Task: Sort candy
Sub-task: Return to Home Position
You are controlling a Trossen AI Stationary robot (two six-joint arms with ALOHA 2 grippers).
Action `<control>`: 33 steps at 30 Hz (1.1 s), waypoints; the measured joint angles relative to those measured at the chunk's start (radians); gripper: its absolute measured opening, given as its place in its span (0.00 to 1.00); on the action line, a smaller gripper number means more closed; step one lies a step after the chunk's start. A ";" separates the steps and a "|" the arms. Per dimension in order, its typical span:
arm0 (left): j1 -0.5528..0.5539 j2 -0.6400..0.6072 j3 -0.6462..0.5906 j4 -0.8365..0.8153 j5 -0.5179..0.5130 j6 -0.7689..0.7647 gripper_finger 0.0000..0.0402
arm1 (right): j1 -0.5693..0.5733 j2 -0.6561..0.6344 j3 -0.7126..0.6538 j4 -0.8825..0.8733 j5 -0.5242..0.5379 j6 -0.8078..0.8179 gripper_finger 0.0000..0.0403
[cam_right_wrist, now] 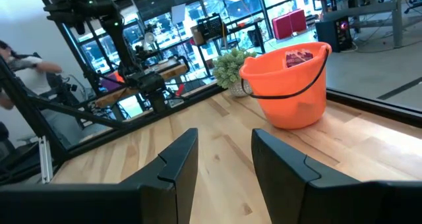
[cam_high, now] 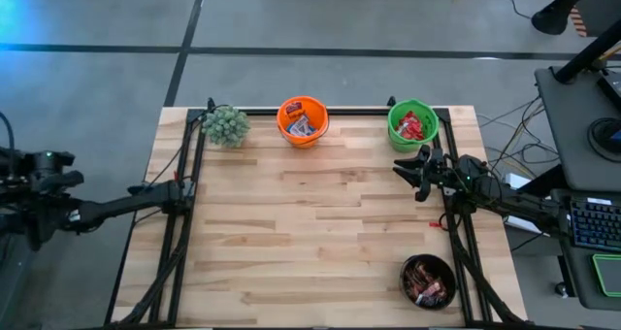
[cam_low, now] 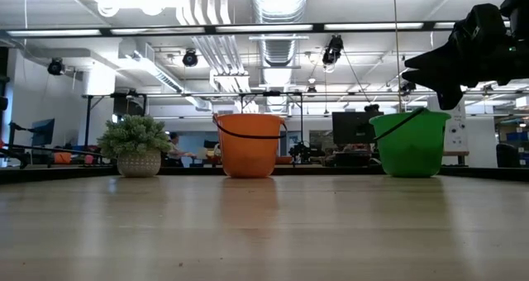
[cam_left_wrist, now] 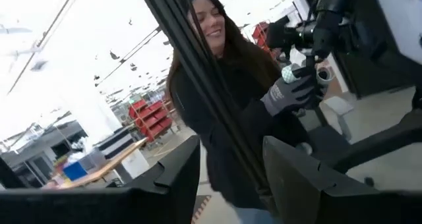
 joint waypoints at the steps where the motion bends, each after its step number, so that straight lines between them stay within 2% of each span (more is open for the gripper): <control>1: 0.000 -0.007 -0.014 -0.006 0.000 0.029 0.37 | 0.000 0.000 0.000 0.000 0.000 0.000 0.33; 8: 0.001 -0.036 -0.176 -0.142 -0.001 0.351 0.37 | 0.000 0.000 0.000 0.000 0.000 0.000 0.33; 12: 0.000 -0.022 -0.290 -0.148 -0.033 0.430 0.37 | 0.000 -0.001 0.000 0.000 0.000 0.000 0.33; 15: 0.001 -0.020 -0.366 -0.145 -0.178 0.468 0.37 | 0.000 0.000 0.000 0.000 0.000 0.000 0.33; 19: 0.001 -0.020 -0.455 -0.081 -0.518 0.477 0.37 | 0.000 0.000 0.000 0.000 0.000 0.000 0.33; 25: 0.001 -0.021 -0.609 0.095 -0.969 0.320 0.37 | 0.000 0.000 0.000 0.000 0.000 0.000 0.33; 28: 0.001 -0.021 -0.681 0.151 -1.079 0.282 0.37 | 0.000 0.001 0.000 0.000 0.000 0.000 0.33; 33: 0.001 -0.021 -0.788 0.210 -1.094 0.300 0.37 | 0.000 0.000 0.000 0.000 0.000 0.000 0.33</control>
